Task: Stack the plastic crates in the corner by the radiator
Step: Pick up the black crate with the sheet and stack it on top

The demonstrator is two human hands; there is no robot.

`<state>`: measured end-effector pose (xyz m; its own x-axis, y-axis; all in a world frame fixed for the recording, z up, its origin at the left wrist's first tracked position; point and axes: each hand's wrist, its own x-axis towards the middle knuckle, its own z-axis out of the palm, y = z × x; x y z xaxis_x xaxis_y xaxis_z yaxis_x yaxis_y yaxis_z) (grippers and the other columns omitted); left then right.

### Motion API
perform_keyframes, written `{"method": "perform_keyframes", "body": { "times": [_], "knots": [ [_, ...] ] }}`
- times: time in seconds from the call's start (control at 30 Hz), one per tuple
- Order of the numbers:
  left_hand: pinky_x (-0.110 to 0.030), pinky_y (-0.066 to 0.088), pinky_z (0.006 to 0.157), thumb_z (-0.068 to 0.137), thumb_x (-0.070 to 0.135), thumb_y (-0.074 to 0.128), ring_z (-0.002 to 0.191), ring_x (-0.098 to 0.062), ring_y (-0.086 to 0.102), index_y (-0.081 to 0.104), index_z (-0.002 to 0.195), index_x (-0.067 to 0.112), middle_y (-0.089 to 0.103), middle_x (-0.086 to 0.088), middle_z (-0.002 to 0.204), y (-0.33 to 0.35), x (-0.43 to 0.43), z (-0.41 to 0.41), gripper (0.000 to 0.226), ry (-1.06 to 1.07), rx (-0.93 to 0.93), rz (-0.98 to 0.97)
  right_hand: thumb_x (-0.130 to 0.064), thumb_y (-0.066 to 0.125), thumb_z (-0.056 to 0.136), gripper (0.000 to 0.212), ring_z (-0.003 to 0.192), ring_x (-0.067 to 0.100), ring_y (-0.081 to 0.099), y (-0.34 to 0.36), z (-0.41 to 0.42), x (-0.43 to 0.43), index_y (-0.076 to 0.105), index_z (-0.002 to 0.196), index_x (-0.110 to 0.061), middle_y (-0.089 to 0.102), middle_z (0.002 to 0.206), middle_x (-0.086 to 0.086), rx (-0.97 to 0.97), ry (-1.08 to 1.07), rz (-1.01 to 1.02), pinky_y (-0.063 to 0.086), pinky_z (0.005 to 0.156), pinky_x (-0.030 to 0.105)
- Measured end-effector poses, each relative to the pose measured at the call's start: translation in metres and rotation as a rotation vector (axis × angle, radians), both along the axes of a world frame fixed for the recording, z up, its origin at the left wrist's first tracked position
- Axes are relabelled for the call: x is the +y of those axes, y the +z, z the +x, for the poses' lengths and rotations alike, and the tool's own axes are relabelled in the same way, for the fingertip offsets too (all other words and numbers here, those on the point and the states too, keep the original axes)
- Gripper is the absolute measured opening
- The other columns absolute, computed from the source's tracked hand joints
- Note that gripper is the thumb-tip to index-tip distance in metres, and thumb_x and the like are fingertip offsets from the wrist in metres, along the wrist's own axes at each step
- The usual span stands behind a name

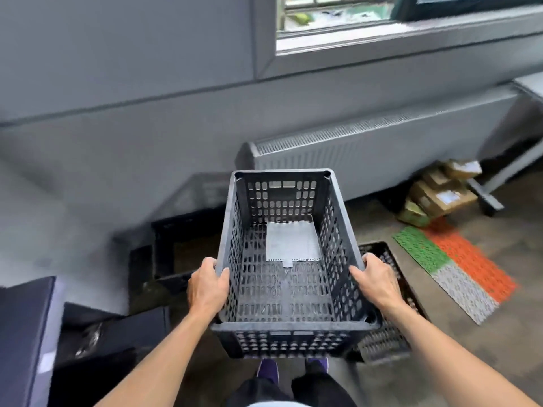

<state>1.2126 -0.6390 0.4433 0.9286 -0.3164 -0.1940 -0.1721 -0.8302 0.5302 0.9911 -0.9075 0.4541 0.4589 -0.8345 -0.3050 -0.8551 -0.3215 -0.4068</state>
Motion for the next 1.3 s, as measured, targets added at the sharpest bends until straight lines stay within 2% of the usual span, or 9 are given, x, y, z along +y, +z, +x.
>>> {"method": "perform_keyframes", "body": {
  "times": [0.13,0.23,0.43,0.57,0.73,0.9,1.03,1.13,1.3],
  "knots": [
    [-0.031,0.037,0.055,0.091,0.032,0.060,0.067,-0.025,0.058,0.051,0.083,0.019,0.064,-0.001,0.077,-0.001,0.020,0.018,0.018,0.166,0.004,0.002,-0.040,0.057,0.085,0.025,0.074,0.033,0.060,-0.001,0.064,-0.012,0.048,0.078,-0.018,0.066,0.078,0.008,-0.016,0.169,0.001,0.047,0.062,0.039],
    [-0.032,0.039,0.051,0.091,0.028,0.061,0.062,-0.020,0.056,0.051,0.080,0.017,0.061,0.001,0.070,-0.001,0.026,0.032,0.019,0.294,0.018,-0.025,-0.035,0.058,0.086,0.021,0.072,0.032,0.058,0.000,0.114,-0.026,0.049,0.079,-0.017,0.065,0.079,0.008,-0.015,0.292,0.026,0.044,0.061,0.037],
    [-0.035,0.039,0.052,0.089,0.027,0.062,0.056,-0.020,0.050,0.048,0.077,0.011,0.054,-0.002,0.063,0.004,0.016,0.052,0.025,0.536,0.008,-0.021,-0.033,0.059,0.082,0.019,0.073,0.031,0.061,0.005,0.214,-0.065,0.051,0.079,-0.015,0.066,0.080,0.009,-0.046,0.556,0.079,0.052,0.069,0.042],
    [-0.037,0.039,0.055,0.089,0.023,0.063,0.060,-0.022,0.052,0.050,0.078,0.007,0.056,-0.005,0.066,0.006,0.008,0.052,0.024,0.698,-0.017,-0.052,-0.034,0.059,0.084,0.019,0.079,0.032,0.060,0.006,0.273,-0.079,0.051,0.083,-0.016,0.067,0.088,0.013,-0.015,0.724,0.066,0.046,0.067,0.038],
    [-0.036,0.039,0.056,0.091,0.021,0.062,0.063,-0.023,0.055,0.052,0.083,0.004,0.060,-0.011,0.072,0.008,0.010,0.052,0.022,0.862,-0.029,-0.085,-0.033,0.061,0.088,0.018,0.079,0.030,0.060,0.004,0.335,-0.071,0.054,0.090,-0.017,0.069,0.094,0.013,-0.006,0.898,0.042,0.047,0.068,0.038],
    [-0.039,0.047,0.056,0.090,0.022,0.062,0.060,-0.026,0.055,0.048,0.078,0.007,0.056,-0.008,0.067,-0.008,0.022,0.065,0.024,0.975,-0.020,-0.104,-0.033,0.062,0.087,0.023,0.087,0.033,0.064,0.000,0.383,-0.050,0.060,0.101,-0.015,0.069,0.099,0.015,0.003,0.978,0.037,0.052,0.074,0.039],
    [-0.038,0.047,0.055,0.090,0.023,0.061,0.057,-0.026,0.052,0.042,0.073,0.011,0.050,-0.005,0.062,-0.031,0.030,0.084,0.028,1.018,0.000,-0.098,-0.034,0.063,0.087,0.029,0.090,0.036,0.065,-0.010,0.417,-0.036,0.059,0.107,-0.014,0.070,0.101,0.017,0.038,1.062,-0.011,0.053,0.077,0.042],
    [-0.037,0.042,0.053,0.089,0.023,0.061,0.054,-0.025,0.046,0.033,0.067,0.017,0.042,-0.001,0.058,-0.045,0.033,0.099,0.037,1.035,0.013,-0.069,-0.036,0.063,0.086,0.030,0.086,0.038,0.065,-0.012,0.446,-0.029,0.057,0.102,-0.011,0.070,0.097,0.019,0.070,1.124,-0.062,0.053,0.073,0.042],
    [-0.041,0.052,0.057,0.090,0.025,0.060,0.058,-0.028,0.054,0.038,0.070,0.019,0.049,-0.002,0.061,-0.054,0.038,0.119,0.030,1.091,0.058,-0.132,-0.040,0.061,0.085,0.030,0.081,0.037,0.064,-0.008,0.487,-0.013,0.053,0.095,-0.012,0.069,0.093,0.018,0.130,1.189,-0.143,0.052,0.067,0.039]
  ]
}}
